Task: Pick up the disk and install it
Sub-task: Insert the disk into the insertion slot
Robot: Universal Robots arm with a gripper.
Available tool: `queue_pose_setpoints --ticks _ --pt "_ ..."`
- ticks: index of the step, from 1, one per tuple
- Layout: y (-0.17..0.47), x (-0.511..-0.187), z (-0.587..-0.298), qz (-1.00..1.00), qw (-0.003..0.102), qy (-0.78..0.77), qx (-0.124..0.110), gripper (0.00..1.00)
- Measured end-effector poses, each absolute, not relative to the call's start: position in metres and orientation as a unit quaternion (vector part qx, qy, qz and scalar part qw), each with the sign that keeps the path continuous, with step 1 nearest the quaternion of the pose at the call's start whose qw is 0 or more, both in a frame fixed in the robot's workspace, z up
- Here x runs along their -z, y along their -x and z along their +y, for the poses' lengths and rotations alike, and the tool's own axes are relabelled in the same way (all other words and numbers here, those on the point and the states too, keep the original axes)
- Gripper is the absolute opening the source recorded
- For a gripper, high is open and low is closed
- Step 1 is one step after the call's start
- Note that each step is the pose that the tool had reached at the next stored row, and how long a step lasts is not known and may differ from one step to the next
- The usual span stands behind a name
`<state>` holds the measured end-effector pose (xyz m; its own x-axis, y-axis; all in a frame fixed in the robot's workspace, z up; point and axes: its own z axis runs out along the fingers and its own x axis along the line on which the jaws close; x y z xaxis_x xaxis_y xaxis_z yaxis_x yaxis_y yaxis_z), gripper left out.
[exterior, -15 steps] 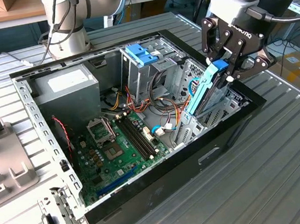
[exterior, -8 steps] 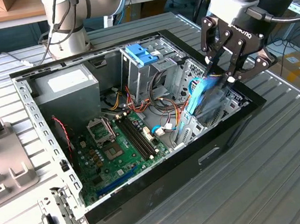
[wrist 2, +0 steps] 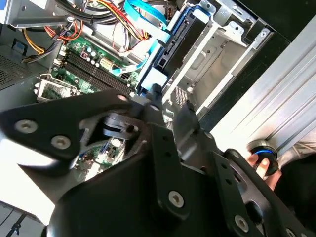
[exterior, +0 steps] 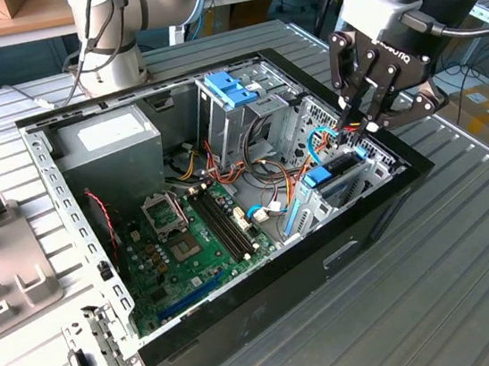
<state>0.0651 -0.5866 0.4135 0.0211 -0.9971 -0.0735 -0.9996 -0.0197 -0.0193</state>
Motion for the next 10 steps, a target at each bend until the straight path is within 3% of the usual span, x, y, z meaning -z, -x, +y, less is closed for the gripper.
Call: queue_pose_setpoints --ticks 4,10 --pt "-0.0651 -0.4135 -0.5866 0.699 0.033 0.714 -0.020 0.12" --pt "-0.0651 -0.4134 -0.5866 0.699 0.033 0.714 -0.020 0.11"
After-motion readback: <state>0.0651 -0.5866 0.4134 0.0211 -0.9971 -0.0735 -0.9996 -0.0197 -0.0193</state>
